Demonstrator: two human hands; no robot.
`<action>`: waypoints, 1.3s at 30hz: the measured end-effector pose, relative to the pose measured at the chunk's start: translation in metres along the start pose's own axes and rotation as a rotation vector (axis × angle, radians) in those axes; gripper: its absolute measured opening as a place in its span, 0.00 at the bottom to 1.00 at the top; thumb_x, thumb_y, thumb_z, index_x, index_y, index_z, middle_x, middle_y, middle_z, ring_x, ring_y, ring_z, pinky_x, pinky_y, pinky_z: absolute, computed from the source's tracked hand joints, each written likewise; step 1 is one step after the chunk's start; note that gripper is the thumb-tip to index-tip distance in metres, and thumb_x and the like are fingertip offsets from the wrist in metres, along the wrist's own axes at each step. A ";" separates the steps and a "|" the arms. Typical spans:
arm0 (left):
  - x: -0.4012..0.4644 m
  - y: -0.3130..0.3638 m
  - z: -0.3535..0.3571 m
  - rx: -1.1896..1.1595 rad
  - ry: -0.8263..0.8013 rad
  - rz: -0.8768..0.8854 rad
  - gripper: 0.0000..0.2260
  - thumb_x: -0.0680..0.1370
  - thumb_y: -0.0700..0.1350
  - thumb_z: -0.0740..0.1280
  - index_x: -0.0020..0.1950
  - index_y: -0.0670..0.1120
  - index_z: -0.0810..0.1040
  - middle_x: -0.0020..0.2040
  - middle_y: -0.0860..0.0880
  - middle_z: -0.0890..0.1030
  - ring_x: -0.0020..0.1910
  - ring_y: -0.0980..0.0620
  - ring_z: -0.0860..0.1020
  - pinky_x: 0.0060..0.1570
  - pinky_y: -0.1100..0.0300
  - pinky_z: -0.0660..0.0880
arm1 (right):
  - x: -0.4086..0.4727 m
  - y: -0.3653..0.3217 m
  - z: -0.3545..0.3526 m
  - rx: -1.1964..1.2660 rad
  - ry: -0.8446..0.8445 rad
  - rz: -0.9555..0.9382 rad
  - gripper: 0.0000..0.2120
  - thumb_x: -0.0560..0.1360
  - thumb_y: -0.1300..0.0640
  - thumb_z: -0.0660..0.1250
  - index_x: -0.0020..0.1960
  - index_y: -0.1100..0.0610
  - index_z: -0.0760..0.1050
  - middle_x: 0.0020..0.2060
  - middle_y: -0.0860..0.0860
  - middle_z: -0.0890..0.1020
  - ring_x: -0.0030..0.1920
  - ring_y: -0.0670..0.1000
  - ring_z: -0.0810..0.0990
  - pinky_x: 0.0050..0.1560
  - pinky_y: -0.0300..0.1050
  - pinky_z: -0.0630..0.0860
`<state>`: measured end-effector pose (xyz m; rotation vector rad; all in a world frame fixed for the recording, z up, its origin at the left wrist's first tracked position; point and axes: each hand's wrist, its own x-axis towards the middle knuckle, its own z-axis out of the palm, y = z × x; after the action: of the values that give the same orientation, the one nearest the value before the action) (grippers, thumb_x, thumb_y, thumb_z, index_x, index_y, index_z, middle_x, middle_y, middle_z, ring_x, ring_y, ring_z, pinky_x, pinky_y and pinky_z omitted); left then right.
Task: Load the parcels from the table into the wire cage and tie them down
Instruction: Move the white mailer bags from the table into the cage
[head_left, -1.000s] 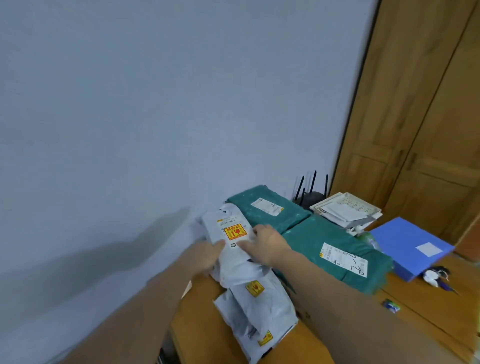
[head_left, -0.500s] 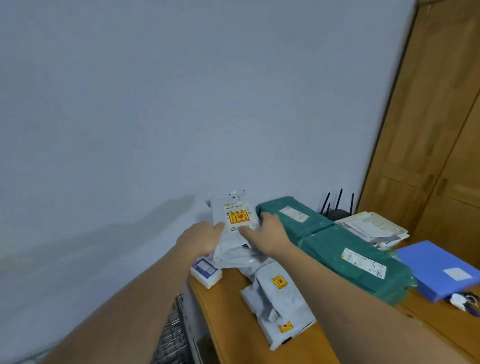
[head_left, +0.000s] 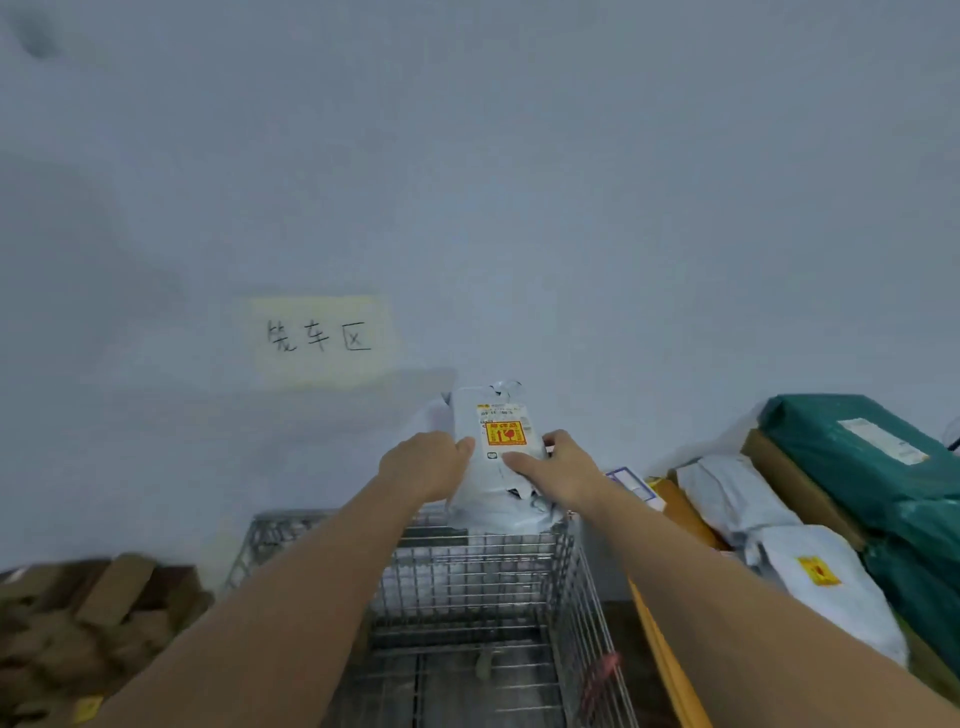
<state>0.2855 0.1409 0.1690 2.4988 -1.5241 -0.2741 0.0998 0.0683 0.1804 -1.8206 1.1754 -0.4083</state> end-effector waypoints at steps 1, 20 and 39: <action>-0.005 -0.028 -0.001 0.000 -0.009 -0.026 0.25 0.84 0.62 0.47 0.44 0.48 0.76 0.39 0.50 0.78 0.39 0.51 0.78 0.40 0.56 0.72 | 0.002 -0.009 0.026 0.001 -0.032 -0.008 0.25 0.74 0.42 0.70 0.61 0.54 0.64 0.45 0.50 0.81 0.34 0.48 0.83 0.28 0.43 0.78; -0.069 -0.322 0.100 0.145 -0.232 -0.104 0.14 0.85 0.50 0.51 0.68 0.48 0.66 0.52 0.47 0.76 0.46 0.50 0.77 0.43 0.53 0.79 | 0.033 -0.004 0.346 -0.038 -0.299 0.019 0.24 0.74 0.48 0.74 0.58 0.52 0.61 0.50 0.48 0.78 0.45 0.48 0.80 0.39 0.40 0.77; -0.086 -0.470 0.486 -0.388 -0.586 -0.635 0.18 0.84 0.59 0.57 0.66 0.50 0.77 0.57 0.48 0.82 0.53 0.51 0.81 0.52 0.57 0.78 | 0.083 0.314 0.646 -0.135 -0.486 0.344 0.19 0.69 0.49 0.78 0.51 0.42 0.69 0.46 0.42 0.82 0.44 0.40 0.82 0.40 0.36 0.79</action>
<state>0.5206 0.3918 -0.4196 2.5977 -0.6357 -1.3460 0.4019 0.2823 -0.4409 -1.6560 1.1526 0.3034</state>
